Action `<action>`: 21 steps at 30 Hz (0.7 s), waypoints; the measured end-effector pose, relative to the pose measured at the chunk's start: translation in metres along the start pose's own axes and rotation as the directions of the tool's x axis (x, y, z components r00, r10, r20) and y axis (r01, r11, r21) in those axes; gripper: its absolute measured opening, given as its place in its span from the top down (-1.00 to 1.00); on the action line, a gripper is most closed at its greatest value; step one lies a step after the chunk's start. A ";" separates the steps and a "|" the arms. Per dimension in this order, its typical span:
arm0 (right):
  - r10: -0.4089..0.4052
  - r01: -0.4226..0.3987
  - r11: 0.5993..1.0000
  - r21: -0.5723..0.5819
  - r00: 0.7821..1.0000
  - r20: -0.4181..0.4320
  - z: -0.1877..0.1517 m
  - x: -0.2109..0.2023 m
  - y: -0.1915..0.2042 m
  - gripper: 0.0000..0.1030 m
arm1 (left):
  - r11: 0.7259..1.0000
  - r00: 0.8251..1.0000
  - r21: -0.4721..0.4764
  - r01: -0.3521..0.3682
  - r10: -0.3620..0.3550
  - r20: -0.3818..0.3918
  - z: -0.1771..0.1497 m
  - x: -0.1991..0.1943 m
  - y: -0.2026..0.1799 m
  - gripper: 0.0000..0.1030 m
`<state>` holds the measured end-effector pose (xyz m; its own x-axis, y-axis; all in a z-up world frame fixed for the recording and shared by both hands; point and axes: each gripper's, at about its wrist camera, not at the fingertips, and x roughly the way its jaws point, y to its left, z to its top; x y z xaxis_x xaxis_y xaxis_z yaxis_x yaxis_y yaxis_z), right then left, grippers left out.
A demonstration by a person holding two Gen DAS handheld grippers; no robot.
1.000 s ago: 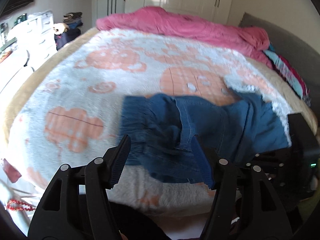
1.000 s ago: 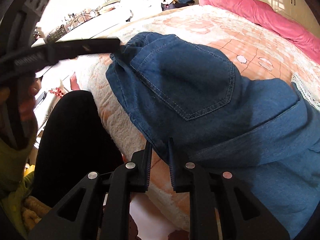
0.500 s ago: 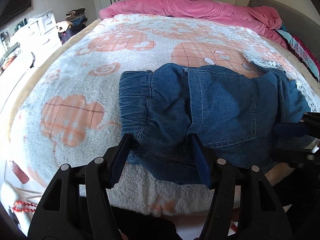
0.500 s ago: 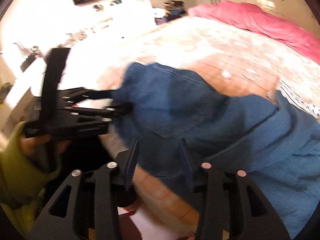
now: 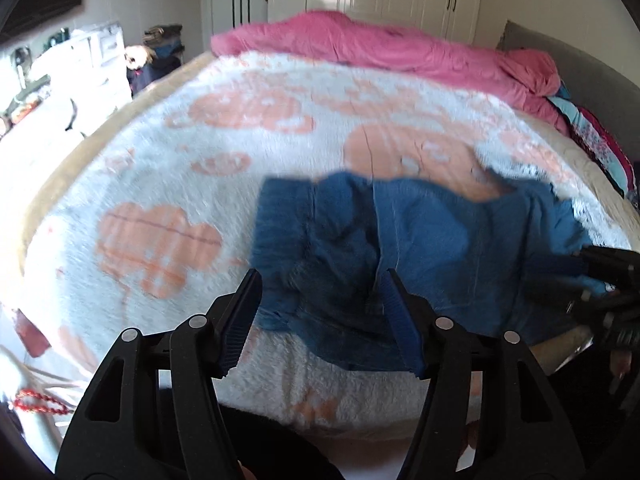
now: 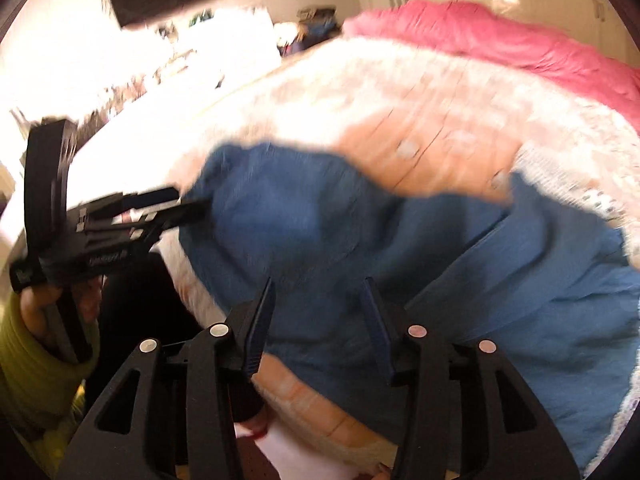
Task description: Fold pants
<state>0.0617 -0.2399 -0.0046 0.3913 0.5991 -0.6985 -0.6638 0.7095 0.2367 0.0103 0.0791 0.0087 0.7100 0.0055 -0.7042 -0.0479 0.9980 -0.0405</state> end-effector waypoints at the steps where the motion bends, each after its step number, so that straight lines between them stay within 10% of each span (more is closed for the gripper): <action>1: -0.003 0.003 1.000 0.014 1.000 0.022 0.003 -0.006 -0.005 0.03 | 1.000 1.000 0.002 0.002 -0.002 0.016 0.003 -0.007 -0.001 -0.04; 12: -0.152 0.125 0.972 0.197 0.980 0.130 0.016 -0.051 -0.071 -0.11 | 0.978 0.982 0.085 0.190 -0.189 -0.018 0.013 -0.010 -0.060 -0.05; 21: -0.254 0.215 0.946 0.244 0.957 0.140 0.023 -0.066 -0.107 -0.11 | 0.912 0.910 0.095 0.399 -0.381 -0.162 0.008 0.033 -0.120 -0.04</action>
<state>0.1212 -0.3468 0.0318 0.6320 0.4454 -0.6342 -0.3882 0.8902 0.2384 0.0447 -0.0400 -0.0041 0.5506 -0.3855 -0.7404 0.3062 0.9184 -0.2505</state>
